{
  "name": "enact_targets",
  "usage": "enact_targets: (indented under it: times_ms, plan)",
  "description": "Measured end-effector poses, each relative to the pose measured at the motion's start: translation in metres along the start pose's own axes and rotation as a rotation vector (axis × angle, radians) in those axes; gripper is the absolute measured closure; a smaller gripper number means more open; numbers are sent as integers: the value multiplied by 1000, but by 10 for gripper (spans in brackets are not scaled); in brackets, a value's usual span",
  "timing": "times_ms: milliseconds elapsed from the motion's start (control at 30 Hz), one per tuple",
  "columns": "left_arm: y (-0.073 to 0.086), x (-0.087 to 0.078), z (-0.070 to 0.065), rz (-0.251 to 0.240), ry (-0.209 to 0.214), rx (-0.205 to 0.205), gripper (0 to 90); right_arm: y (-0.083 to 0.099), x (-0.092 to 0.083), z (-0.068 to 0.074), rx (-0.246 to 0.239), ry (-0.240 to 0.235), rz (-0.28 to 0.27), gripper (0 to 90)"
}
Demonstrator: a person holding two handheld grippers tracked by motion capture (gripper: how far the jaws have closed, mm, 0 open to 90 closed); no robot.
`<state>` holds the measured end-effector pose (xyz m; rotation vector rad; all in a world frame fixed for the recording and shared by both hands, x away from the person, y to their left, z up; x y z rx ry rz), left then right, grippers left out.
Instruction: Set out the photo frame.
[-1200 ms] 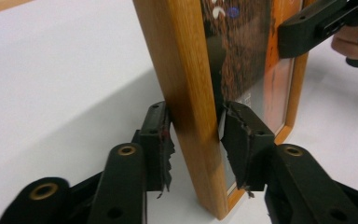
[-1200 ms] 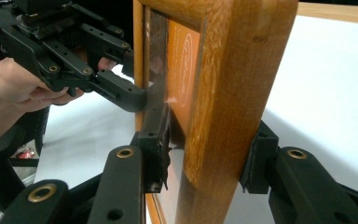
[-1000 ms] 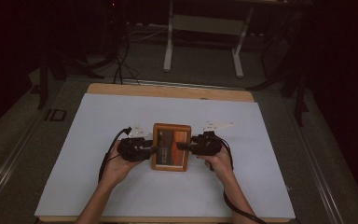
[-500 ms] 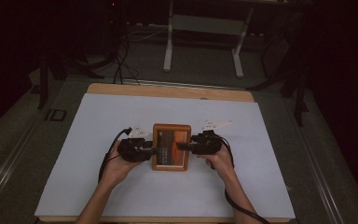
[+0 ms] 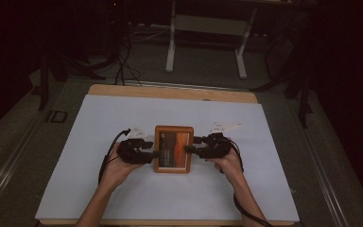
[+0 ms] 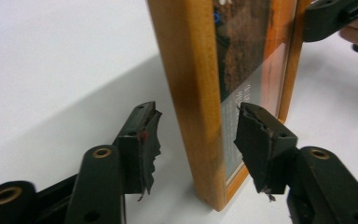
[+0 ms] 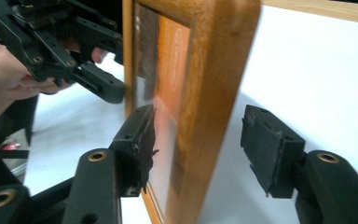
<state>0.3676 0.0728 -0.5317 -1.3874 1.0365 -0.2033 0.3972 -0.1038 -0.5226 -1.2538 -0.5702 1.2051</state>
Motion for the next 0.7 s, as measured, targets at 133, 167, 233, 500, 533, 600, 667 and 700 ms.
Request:
enact_targets:
  times_ms: [133,167,233,500,533,600,667,700]
  plan:
    - [-1,-6,3,-16,-3,-14,447,3,-12,1,-34,58,42,410]
    - [-2,-7,3,-18,-6,-15,442,4,-15,0,-42,75,49,409]
    - [-2,-10,5,-25,-11,-20,436,5,-21,0,-42,98,52,407]
    - [-1,-20,18,-47,-48,-54,421,17,-51,-10,-35,194,80,395]
    - [0,-21,20,-45,-58,-54,419,19,-55,-12,-32,205,83,393]
    - [3,-24,25,-43,-84,-59,415,25,-63,-17,-25,234,100,384]
    - [9,-25,33,-26,-136,-49,406,31,-71,-24,-22,273,118,364]
    - [13,-26,39,-9,-176,-41,396,35,-75,-28,-24,300,133,350]
Point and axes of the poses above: each handheld gripper's, and its own axes: x roughly forward along the jaws, y roughly out of its underside, z roughly to its left, the point moved 9 cm from there along x, roughly forward along the jaws, and after that the axes turned 10 degrees about -z, right-handed, at the moved point
